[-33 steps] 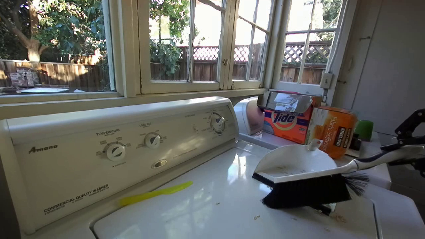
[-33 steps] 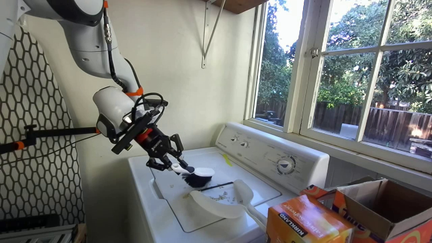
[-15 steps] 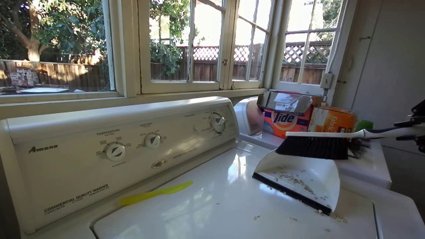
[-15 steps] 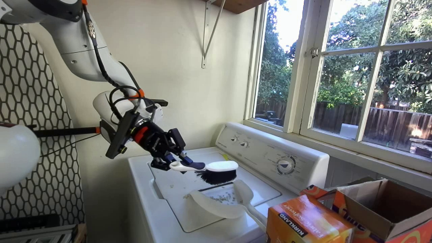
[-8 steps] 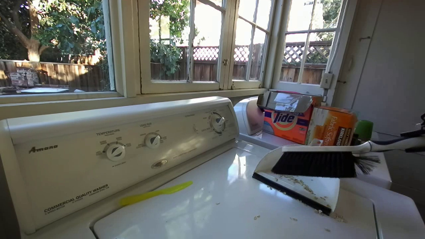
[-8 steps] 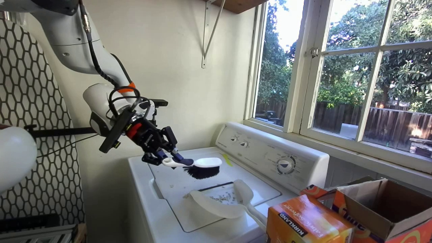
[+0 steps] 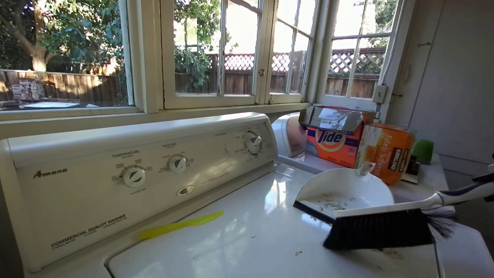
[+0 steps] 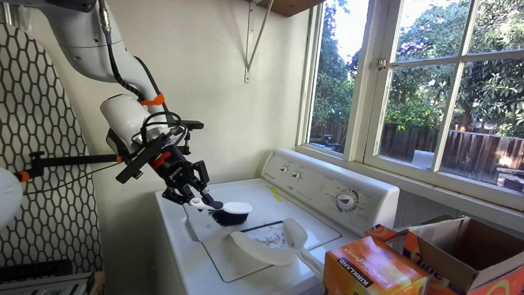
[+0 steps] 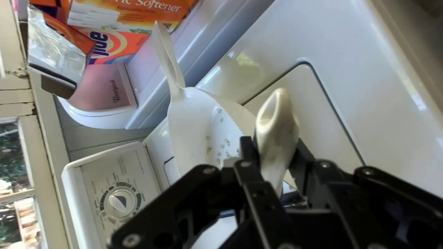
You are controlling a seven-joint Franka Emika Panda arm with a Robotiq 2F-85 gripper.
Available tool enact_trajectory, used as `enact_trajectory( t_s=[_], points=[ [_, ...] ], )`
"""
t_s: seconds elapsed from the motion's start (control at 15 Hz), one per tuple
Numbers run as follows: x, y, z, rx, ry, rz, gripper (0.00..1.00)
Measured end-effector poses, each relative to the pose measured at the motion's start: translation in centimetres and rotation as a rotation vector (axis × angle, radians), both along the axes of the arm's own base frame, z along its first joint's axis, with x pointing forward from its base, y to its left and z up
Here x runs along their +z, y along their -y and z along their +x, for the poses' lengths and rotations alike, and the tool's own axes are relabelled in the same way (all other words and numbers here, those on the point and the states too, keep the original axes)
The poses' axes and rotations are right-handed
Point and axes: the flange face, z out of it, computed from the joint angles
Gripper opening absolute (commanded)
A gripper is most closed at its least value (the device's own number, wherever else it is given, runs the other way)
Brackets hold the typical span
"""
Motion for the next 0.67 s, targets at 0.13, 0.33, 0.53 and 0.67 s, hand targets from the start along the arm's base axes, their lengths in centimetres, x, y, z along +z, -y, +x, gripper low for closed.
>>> enact_trajectory(
  t_s=[0.13, 0.33, 0.53, 0.67],
  points=[
    [-0.11, -0.15, 0.22, 0.025, -0.032, -0.005, 0.07],
    [0.0, -0.19, 0.47, 0.031, -0.067, -0.013, 0.07],
    [0.05, 0.24, 0.79, -0.006, -0.098, -0.007, 0.07],
    [0.12, 0.73, 1.05, -0.042, -0.112, -0.004, 0.07]
  ],
)
